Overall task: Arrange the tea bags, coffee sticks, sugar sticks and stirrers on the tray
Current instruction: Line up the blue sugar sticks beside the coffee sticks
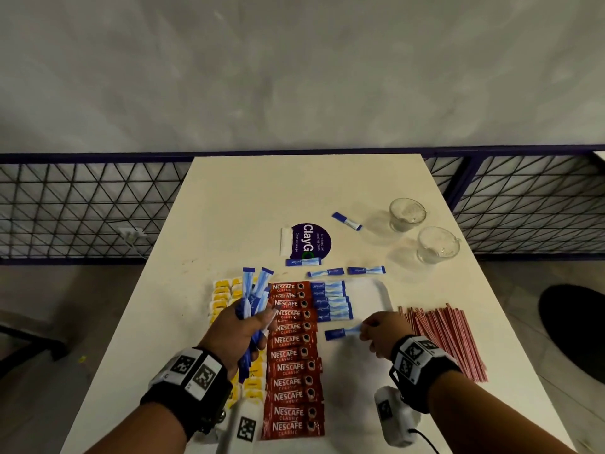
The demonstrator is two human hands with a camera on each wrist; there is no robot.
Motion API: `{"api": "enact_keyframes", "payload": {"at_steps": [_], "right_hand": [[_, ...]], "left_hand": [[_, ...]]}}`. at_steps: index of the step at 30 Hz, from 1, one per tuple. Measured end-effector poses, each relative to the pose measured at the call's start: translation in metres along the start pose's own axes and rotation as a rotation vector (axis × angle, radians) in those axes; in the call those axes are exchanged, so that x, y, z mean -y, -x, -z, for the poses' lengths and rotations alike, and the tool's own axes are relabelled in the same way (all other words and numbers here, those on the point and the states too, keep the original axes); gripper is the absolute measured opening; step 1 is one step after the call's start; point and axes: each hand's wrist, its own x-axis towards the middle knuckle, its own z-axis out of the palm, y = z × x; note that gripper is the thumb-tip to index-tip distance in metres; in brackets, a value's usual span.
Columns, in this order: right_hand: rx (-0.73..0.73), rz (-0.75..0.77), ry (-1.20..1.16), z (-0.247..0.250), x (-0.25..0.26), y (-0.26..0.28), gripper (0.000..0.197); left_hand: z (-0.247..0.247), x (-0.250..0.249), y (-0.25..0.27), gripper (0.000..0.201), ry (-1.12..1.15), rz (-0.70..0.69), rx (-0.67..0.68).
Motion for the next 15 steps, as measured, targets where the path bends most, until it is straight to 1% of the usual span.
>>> {"api": "enact_keyframes", "payload": {"at_steps": [3,5,10,12,15], "right_hand": [[-0.028,-0.014,0.016,-0.009,0.005,-0.006,0.016],[-0.063,-0.011,0.071,-0.013,0.009,-0.01,0.014],[-0.086,-0.033,0.229,-0.017,0.016,-0.018,0.028],[-0.087,-0.043,0.241,-0.018,0.017,-0.019,0.03],[-0.096,-0.047,0.253,-0.019,0.017,-0.021,0.026]], "left_hand": [[0.002,-0.002,0.002,0.008,-0.014,-0.012,-0.001],[0.004,-0.002,0.001,0.008,-0.013,-0.009,-0.013],[0.008,-0.003,0.002,0.011,0.0,0.011,-0.039],[0.008,-0.003,0.002,0.012,0.004,0.016,-0.047],[0.008,-0.002,0.001,0.014,0.012,0.021,-0.055]]}}
